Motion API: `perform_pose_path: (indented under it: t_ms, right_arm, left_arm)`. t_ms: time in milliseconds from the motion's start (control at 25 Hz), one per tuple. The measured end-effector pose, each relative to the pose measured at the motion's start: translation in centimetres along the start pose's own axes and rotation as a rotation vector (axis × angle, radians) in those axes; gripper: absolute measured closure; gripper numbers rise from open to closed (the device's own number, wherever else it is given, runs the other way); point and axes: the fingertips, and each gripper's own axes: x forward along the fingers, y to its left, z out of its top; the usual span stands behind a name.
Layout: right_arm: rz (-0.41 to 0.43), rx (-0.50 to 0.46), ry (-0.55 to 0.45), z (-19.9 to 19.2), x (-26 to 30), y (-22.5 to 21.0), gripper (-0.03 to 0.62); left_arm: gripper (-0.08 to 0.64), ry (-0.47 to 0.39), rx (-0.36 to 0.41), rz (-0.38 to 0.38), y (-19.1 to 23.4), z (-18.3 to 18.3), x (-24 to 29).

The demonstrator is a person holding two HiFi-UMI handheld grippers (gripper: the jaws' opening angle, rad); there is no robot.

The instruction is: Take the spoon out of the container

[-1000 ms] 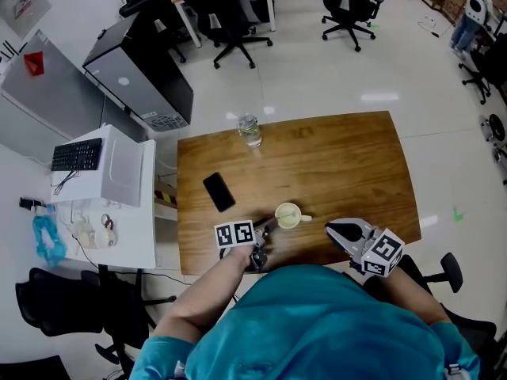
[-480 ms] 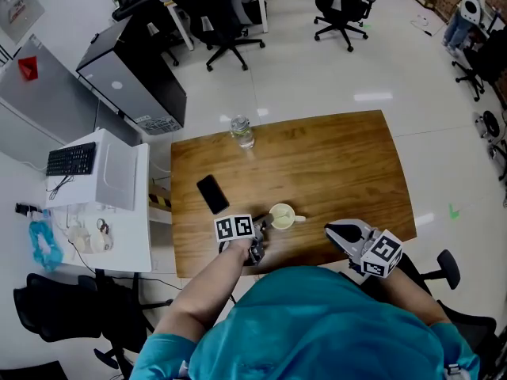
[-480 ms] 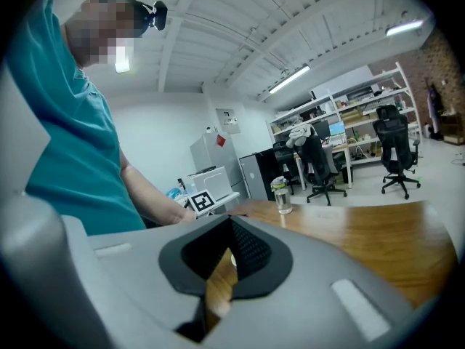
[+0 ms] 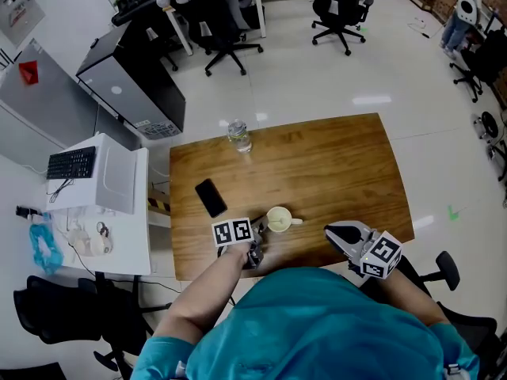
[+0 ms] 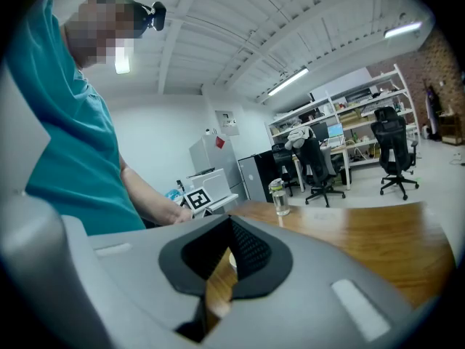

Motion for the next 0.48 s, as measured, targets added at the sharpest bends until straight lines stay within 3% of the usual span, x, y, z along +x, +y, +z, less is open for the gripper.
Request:
perform_pose_path:
  t_ms: [240,480]
  right_arm:
    - [0.008,0.012,-0.026,0.3,-2.0,-0.4,0.591]
    - [0.052,0.016,-0.067,0.8,-6.0,-0.6,0.591]
  left_arm:
    - [0.511,-0.089,-0.037,-0.027,-2.5,0.8,-3.3]
    - [0.511,-0.224,-0.075,-0.073,-7.9,0.0,-7.3]
